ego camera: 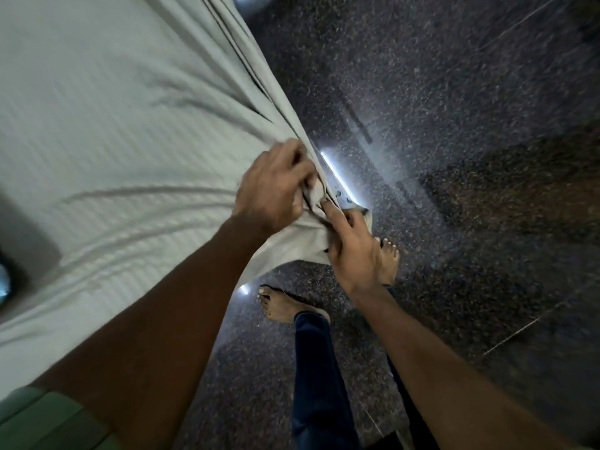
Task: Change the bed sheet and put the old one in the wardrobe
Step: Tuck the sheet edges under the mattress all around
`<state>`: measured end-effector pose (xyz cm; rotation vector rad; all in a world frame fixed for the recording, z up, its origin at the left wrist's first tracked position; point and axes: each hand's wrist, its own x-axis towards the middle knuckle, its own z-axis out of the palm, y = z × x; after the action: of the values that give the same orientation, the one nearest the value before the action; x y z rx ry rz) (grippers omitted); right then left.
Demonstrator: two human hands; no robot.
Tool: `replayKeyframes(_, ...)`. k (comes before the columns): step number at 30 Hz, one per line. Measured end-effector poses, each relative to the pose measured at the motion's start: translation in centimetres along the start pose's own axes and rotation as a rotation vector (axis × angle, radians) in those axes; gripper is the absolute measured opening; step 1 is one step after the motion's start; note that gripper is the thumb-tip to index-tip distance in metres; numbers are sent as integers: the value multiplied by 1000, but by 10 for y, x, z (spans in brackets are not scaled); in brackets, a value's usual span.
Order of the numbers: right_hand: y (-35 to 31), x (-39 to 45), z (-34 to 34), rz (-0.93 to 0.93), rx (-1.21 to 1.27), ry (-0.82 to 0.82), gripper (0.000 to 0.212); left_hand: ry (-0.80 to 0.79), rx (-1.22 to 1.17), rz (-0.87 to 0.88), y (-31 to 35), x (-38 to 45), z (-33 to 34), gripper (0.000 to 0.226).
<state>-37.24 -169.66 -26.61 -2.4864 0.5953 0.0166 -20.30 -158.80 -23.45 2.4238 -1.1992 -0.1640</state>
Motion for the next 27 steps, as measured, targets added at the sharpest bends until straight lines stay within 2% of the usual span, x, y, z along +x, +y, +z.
replayKeyframes(2,-10,10,11,104,-66,-17,49,-136,80,152,-4,-9,6,35)
replayKeyframes(5,-18,10,24,241,-126,-82,50,-268,238,190,-7,-20,9,44)
replayKeyframes(7,-18,-5,33,264,-44,-94,57,-325,352,219,-5,-19,6,42)
replayKeyframes(10,-8,-20,46,302,99,-97,63,-339,507,227,0,-3,6,40)
replayKeyframes(15,-9,-14,68,386,29,-121,44,-309,602,237,-6,16,8,47)
replayKeyframes(18,-16,13,86,631,160,-50,35,-257,576,226,-11,13,11,48)
replayKeyframes(20,-21,30,97,801,212,18,29,-171,476,179,-15,10,11,40)
replayKeyframes(22,-20,37,113,953,335,97,28,-90,358,244,-19,5,12,26)
replayKeyframes(23,-16,36,122,1042,472,136,29,-103,306,325,-19,1,13,24)
replayKeyframes(25,-5,28,133,1210,696,187,34,-231,280,474,-15,-8,16,30)
replayKeyframes(26,-3,19,134,1216,670,233,32,-292,312,503,-13,-13,18,34)
replayKeyframes(27,-6,8,127,1142,553,308,27,-322,361,506,-12,-17,19,36)
